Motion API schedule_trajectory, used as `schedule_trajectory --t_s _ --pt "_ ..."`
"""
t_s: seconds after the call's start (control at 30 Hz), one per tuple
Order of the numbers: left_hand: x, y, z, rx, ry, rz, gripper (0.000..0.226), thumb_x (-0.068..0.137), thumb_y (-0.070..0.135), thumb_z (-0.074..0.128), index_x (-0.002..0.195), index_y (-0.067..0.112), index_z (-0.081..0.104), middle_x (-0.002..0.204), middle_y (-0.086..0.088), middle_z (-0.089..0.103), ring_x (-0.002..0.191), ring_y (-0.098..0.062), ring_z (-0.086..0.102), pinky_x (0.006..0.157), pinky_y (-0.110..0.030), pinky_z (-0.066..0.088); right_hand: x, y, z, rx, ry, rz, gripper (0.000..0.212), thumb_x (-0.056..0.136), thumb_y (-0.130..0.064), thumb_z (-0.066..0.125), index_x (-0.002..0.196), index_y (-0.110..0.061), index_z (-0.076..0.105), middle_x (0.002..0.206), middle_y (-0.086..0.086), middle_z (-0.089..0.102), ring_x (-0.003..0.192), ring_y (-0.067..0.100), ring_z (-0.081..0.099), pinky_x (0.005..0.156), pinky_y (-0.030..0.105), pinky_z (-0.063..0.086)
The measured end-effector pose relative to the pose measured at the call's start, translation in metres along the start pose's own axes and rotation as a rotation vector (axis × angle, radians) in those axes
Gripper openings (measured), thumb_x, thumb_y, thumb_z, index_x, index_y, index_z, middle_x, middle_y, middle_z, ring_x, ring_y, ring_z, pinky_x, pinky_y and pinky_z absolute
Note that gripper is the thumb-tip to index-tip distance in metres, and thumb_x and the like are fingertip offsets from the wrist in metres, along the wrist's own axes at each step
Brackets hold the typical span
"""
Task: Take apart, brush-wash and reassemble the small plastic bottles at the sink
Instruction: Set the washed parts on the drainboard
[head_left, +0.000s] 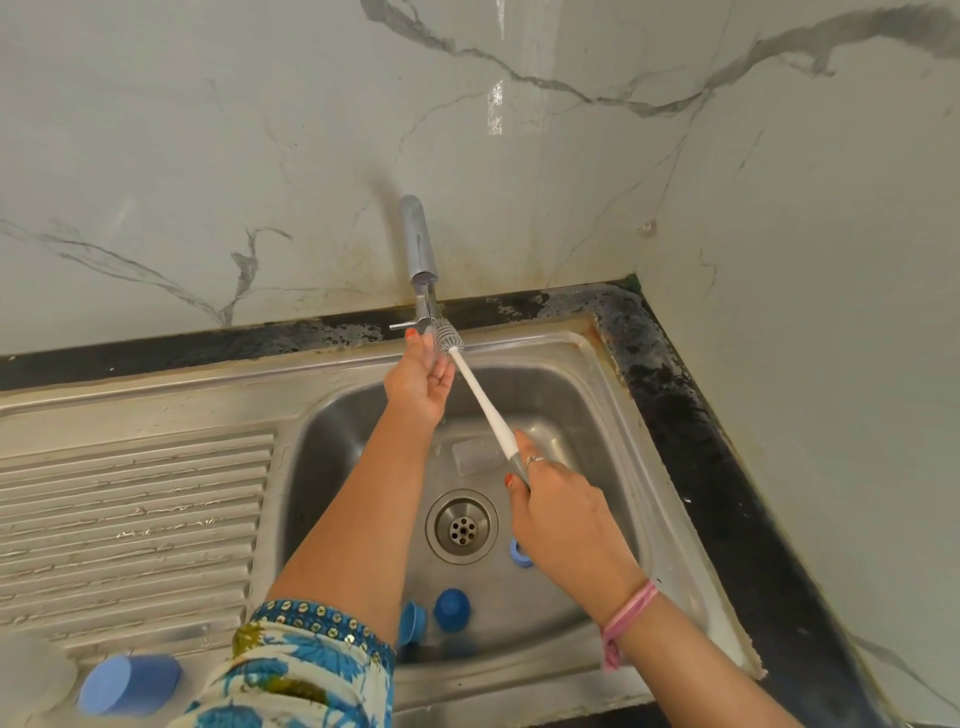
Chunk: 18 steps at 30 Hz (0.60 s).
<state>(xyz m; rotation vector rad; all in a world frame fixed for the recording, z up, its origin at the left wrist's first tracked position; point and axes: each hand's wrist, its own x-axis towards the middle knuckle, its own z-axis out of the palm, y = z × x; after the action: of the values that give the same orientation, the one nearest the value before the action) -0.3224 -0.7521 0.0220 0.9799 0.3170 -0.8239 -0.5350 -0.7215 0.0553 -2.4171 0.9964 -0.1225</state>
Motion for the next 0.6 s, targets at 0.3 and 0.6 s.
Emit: schedule_trajectory --t_s 0.3,0.6 --pt "-0.002 0.007 0.002 0.123 0.076 -0.039 0.02 0.088 0.032 0.069 0.088 0.013 0.066 0.071 0.002 0.061 0.058 -0.009 0.047 0.08 -0.029 0.052 0.023 0.009 -0.013 0.024 -0.072 -0.024 0.054 0.103 -0.031 0.039 0.152 -0.024 0.02 0.092 0.001 0.053 0.077 0.015 0.05 0.068 0.027 0.04" --pt "0.002 0.003 0.001 0.315 0.093 -0.055 0.02 0.097 0.035 0.056 0.092 0.016 0.061 0.059 0.0 0.042 0.048 -0.007 0.036 0.07 -0.026 0.051 0.007 0.01 -0.006 0.037 -0.051 -0.003 0.054 0.103 -0.03 0.038 0.152 -0.025 0.019 0.086 -0.003 0.05 0.074 0.011 0.052 0.068 0.026 0.047"
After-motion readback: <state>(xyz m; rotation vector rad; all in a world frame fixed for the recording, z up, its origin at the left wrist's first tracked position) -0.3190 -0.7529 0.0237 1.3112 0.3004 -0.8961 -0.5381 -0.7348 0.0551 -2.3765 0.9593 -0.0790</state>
